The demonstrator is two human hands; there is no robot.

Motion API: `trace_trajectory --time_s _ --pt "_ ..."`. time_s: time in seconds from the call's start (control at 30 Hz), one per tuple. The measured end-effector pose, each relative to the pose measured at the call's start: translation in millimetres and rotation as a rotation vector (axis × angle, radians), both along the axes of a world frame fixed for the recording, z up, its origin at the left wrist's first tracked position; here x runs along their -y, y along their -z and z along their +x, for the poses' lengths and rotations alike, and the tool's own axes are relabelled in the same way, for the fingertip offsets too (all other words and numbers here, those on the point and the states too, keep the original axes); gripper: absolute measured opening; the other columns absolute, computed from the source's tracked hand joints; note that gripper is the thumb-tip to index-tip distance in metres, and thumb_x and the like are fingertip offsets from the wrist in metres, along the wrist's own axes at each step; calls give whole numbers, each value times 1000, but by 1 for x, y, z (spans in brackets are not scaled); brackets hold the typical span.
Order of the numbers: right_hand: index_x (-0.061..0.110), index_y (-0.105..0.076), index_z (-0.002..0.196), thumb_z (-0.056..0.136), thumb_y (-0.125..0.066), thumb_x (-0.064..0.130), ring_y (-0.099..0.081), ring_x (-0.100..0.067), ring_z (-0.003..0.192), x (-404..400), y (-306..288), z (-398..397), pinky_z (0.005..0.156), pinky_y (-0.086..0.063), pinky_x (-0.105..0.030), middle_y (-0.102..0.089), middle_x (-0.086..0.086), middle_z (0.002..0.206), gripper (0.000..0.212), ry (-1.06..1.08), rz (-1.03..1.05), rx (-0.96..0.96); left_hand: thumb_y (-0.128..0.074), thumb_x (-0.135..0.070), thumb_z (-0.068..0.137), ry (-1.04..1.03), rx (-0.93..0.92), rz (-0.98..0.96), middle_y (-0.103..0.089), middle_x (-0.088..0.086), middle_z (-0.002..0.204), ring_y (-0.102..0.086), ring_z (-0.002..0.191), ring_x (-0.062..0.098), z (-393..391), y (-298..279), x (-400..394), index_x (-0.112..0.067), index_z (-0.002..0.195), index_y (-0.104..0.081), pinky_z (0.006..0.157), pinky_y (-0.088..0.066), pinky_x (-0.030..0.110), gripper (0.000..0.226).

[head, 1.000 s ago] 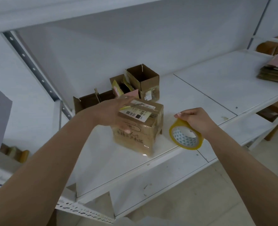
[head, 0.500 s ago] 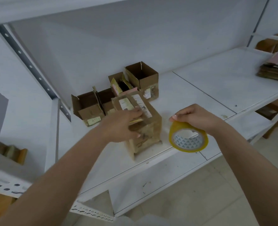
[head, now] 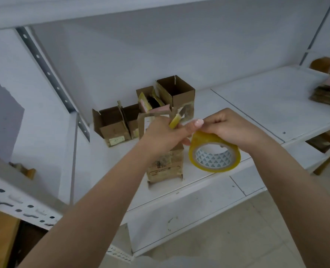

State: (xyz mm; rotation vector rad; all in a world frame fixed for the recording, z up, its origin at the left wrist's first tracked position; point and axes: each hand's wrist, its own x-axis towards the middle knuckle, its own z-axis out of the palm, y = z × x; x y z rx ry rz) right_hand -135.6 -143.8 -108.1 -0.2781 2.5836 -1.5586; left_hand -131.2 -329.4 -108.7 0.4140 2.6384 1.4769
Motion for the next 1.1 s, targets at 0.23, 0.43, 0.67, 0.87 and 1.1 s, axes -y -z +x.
trace_trajectory --time_s 0.23,0.43,0.67,0.87,1.1 --pt "31 -76 92 69 -73 51 -70 -4 68 4 -3 9 49 -47 -13 -75 6 82 30 -60 -129 134 -69 -31 89 -93 -158 16 -63 -11 51 -57 50 -1 3 3 10 -18 62 -61 54 -44 10 31" --pt "19 -78 93 50 -77 60 -72 -17 74 -6 3 0 64 -54 -24 -76 -5 87 59 -130 -242 213 -68 -32 89 -331 -146 21 -64 -15 55 -61 56 -3 10 16 49 -17 61 -58 53 -45 12 34" --pt "29 -75 75 49 -74 67 -66 -7 57 -32 23 -9 58 -47 -20 -71 6 69 47 -17 179 106 -66 -42 88 -627 -75 8 -66 -10 60 -63 59 6 30 56 113 -19 67 -65 63 -44 29 31" --pt "26 -72 69 51 -74 65 -66 -6 55 -26 24 -22 46 -44 -12 -70 5 69 43 -5 166 38 -62 -47 89 -648 -143 -66 -64 -7 62 -62 65 14 31 65 115 -22 68 -62 60 -42 24 32" --pt "29 -72 71 56 -75 64 -67 -5 59 -22 38 -34 46 -44 -12 -70 9 70 39 8 215 85 -61 -52 87 -656 -125 -101 -62 -9 57 -60 62 9 21 82 118 -24 68 -61 56 -39 23 34"
